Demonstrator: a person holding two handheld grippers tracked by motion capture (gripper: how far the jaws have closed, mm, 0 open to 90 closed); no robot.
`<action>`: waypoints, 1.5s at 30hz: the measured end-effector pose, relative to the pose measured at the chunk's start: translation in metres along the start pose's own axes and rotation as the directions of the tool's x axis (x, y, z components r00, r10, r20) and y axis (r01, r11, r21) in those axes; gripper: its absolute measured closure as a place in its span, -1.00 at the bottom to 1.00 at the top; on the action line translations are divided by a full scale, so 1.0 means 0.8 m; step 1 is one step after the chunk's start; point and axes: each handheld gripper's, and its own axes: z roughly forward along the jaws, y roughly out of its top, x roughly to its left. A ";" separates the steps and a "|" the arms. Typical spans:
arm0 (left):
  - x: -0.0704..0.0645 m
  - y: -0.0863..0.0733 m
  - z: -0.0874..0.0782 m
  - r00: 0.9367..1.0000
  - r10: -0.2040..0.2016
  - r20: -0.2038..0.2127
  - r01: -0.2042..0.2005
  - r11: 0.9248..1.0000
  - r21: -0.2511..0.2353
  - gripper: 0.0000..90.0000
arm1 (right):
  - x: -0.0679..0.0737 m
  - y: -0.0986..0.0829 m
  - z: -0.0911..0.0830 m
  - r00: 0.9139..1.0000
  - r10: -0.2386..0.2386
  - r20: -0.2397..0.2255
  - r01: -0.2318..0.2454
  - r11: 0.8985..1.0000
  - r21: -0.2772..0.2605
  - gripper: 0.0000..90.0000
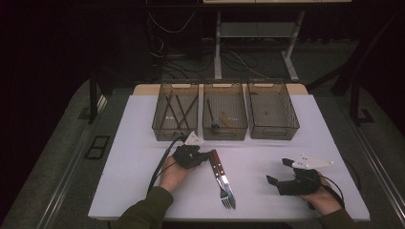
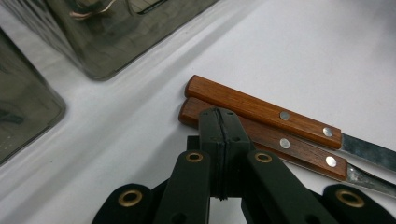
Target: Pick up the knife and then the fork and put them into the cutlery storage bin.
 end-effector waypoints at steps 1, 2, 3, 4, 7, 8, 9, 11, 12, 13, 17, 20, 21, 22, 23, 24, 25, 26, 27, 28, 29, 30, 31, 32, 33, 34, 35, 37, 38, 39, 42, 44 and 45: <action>-0.001 0.000 0.001 1.000 -0.003 0.001 0.003 1.000 0.003 0.98 | 0.000 0.000 0.000 1.000 0.001 0.000 -0.001 1.000 0.000 -0.74; -0.001 0.000 0.002 1.000 -0.001 0.000 0.001 1.000 0.003 0.98 | 0.000 0.000 0.000 1.000 0.001 0.001 -0.001 1.000 0.001 -0.74; -0.001 0.001 0.003 1.000 -0.001 -0.001 0.001 1.000 0.004 0.98 | 0.000 0.000 0.000 1.000 0.000 0.001 0.000 1.000 0.001 -0.74; -0.001 0.001 0.004 1.000 0.002 -0.001 -0.002 1.000 0.006 0.98 | 0.000 0.000 0.000 1.000 0.001 0.003 -0.001 1.000 0.002 -0.74; -0.001 0.002 0.007 1.000 0.004 -0.004 -0.004 1.000 0.010 0.98 | 0.000 0.000 0.000 1.000 0.001 0.001 -0.001 1.000 0.001 -0.74; -0.001 0.002 0.008 1.000 0.002 -0.005 -0.002 1.000 0.010 0.98 | 0.000 0.000 0.000 1.000 0.002 0.001 -0.002 1.000 0.001 -0.74; -0.001 0.002 0.009 1.000 0.003 -0.004 -0.003 1.000 0.010 0.98 | 0.000 0.000 0.000 1.000 0.004 0.000 -0.004 1.000 0.000 -0.74; 0.000 0.003 0.010 1.000 0.007 -0.006 -0.007 1.000 0.013 0.98 | 0.001 0.000 0.000 1.000 0.004 -0.001 -0.004 1.000 -0.001 -0.74; 0.000 0.004 0.011 1.000 0.005 -0.005 -0.005 1.000 0.009 0.98 | 0.000 0.000 0.000 1.000 0.001 -0.002 -0.001 1.000 0.001 -0.74; 0.000 0.005 0.011 1.000 0.007 -0.006 -0.007 1.000 0.010 0.98 | 0.000 0.000 0.000 1.000 0.003 -0.002 -0.003 1.000 0.002 -0.74; -0.002 0.007 0.016 1.000 0.005 -0.012 -0.005 1.000 0.007 0.98 | 0.000 0.000 -0.001 1.000 0.008 0.000 -0.008 1.000 -0.002 -0.74; -0.003 0.008 0.018 1.000 0.009 -0.013 -0.009 1.000 0.006 0.98 | 0.000 0.000 0.000 1.000 0.007 -0.001 -0.007 1.000 0.000 -0.74; -0.002 0.009 0.018 1.000 0.017 -0.014 -0.016 1.000 0.005 0.98 | 0.000 0.000 0.001 1.000 0.006 -0.001 -0.006 1.000 0.000 -0.74; -0.003 0.009 0.019 1.000 0.010 -0.013 -0.010 1.000 0.002 0.98 | 0.000 0.000 0.001 1.000 0.006 -0.001 -0.006 1.000 0.002 -0.74; -0.003 0.010 0.020 1.000 0.011 -0.014 -0.011 1.000 0.002 0.98 | 0.000 0.000 0.002 1.000 0.006 -0.001 -0.006 1.000 0.002 -0.74; -0.003 0.010 0.020 1.000 0.009 -0.014 -0.009 1.000 0.001 0.98 | 0.000 0.000 0.002 1.000 0.005 -0.002 -0.005 1.000 0.002 -0.74; -0.003 0.011 0.021 1.000 0.007 -0.014 -0.007 1.000 -0.002 0.98 | 0.000 0.000 0.002 1.000 0.005 -0.002 -0.005 1.000 0.003 -0.74; -0.003 0.011 0.022 1.000 0.007 -0.014 -0.007 1.000 -0.002 0.98 | 0.000 0.000 0.002 1.000 0.007 -0.001 -0.007 1.000 0.005 -0.74; -0.003 0.012 0.023 1.000 0.005 -0.015 -0.005 1.000 -0.001 0.98 | 0.000 0.000 0.002 1.000 0.007 -0.001 -0.007 1.000 0.005 -0.74; -0.003 0.013 0.023 1.000 0.007 -0.016 -0.007 1.000 0.000 0.98 | 0.000 0.000 0.002 1.000 0.006 -0.001 -0.006 1.000 0.004 -0.74; -0.004 0.014 0.025 1.000 0.005 -0.016 -0.005 1.000 0.000 0.98 | 0.000 -0.001 0.003 1.000 0.006 -0.001 -0.006 1.000 0.005 -0.74; -0.004 0.015 0.026 1.000 0.009 -0.014 -0.009 1.000 -0.001 0.98 | 0.000 -0.001 0.003 1.000 0.006 -0.001 -0.006 1.000 0.006 -0.74; -0.004 0.017 0.028 1.000 0.010 -0.012 -0.010 1.000 -0.001 0.98 | 0.000 -0.001 0.003 1.000 0.007 -0.001 -0.007 1.000 0.007 -0.74; -0.005 0.018 0.029 1.000 0.012 -0.012 -0.012 1.000 -0.001 0.98 | 0.000 0.000 0.003 1.000 0.006 -0.001 -0.006 1.000 0.006 -0.74; -0.005 0.020 0.031 1.000 0.017 -0.010 -0.017 1.000 0.001 0.98 | 0.000 0.000 0.003 1.000 0.006 -0.002 -0.006 1.000 0.006 -0.74; -0.006 0.021 0.032 1.000 0.016 -0.009 -0.016 1.000 0.000 0.98 | 0.000 0.000 0.003 1.000 0.006 -0.001 -0.006 1.000 0.006 -0.74; -0.006 0.023 0.034 1.000 0.020 -0.009 -0.020 1.000 0.000 0.98 | 0.000 0.000 0.003 1.000 0.006 -0.001 -0.006 1.000 0.006 -0.74; -0.008 0.026 0.037 0.999 0.036 -0.009 -0.036 0.999 0.008 0.98 | -0.001 -0.001 0.003 1.000 0.009 -0.001 -0.009 1.000 0.007 -0.74; -0.009 0.028 0.038 0.999 0.039 -0.007 -0.039 0.999 0.013 0.98 | -0.001 -0.001 0.003 1.000 0.011 0.000 -0.011 1.000 0.007 -0.74; -0.010 0.029 0.039 0.999 0.043 -0.003 -0.043 0.999 0.015 0.98 | -0.001 -0.001 0.003 1.000 0.011 -0.001 -0.011 1.000 0.006 -0.74; -0.014 0.034 0.044 0.999 0.051 0.013 -0.051 0.998 0.020 0.98 | -0.001 -0.001 0.003 1.000 0.013 -0.002 -0.013 1.000 0.004 -0.74; -0.017 0.037 0.047 0.998 0.066 0.025 -0.066 0.997 0.025 0.98 | -0.001 -0.001 0.003 1.000 0.012 -0.002 -0.012 1.000 0.003 -0.74; -0.018 0.039 0.049 0.997 0.064 0.033 -0.065 0.998 0.023 0.98 | -0.001 -0.001 0.003 1.000 0.012 -0.002 -0.012 1.000 0.003 -0.74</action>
